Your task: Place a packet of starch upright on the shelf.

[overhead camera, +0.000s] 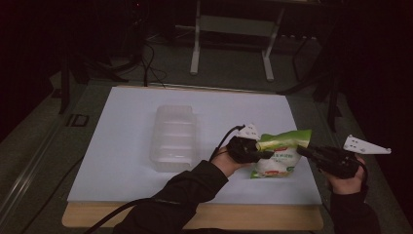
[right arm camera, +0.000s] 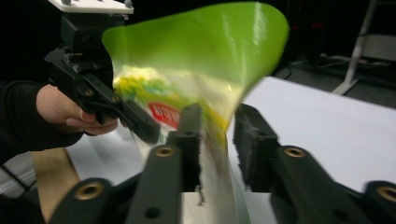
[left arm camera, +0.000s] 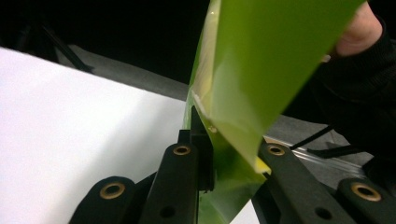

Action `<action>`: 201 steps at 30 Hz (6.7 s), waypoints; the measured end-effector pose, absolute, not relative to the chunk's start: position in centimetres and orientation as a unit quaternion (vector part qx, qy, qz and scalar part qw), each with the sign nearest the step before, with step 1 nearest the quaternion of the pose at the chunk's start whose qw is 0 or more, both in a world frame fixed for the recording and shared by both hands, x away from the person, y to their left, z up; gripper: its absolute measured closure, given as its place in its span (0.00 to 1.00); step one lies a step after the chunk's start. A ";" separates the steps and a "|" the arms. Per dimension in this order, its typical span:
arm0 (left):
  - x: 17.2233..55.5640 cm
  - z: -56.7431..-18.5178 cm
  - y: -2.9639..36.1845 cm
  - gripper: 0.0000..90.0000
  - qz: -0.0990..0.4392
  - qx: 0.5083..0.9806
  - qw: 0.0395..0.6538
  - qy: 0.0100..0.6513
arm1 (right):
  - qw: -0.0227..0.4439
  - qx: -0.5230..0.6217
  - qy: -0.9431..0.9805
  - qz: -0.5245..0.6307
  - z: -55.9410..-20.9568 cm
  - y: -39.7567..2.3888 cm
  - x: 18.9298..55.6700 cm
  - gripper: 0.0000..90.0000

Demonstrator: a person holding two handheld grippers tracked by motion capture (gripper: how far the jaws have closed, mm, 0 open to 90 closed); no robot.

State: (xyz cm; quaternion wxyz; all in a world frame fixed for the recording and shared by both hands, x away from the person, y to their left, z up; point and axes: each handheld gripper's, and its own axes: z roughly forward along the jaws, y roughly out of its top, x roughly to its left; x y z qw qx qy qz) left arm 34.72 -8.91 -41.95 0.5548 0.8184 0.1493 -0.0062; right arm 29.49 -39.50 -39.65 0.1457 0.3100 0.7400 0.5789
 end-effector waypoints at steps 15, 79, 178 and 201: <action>36.7 -34.7 -1.6 0.93 0.041 0.801 0.587 0.111 | 0.162 0.337 0.703 0.605 -39.0 -39.9 28.9 0.17; 35.6 -41.6 20.4 0.93 0.041 0.789 0.587 0.177 | 0.093 0.350 0.732 0.577 -43.7 -35.9 31.6 0.16; 24.5 -48.8 9.0 0.01 0.011 0.811 0.562 0.158 | 0.086 0.326 0.775 0.535 -46.6 -32.5 30.1 0.16; 25.4 -50.0 6.8 0.01 0.018 0.804 0.574 0.153 | 0.103 0.304 0.797 0.511 -48.0 -30.5 29.8 0.16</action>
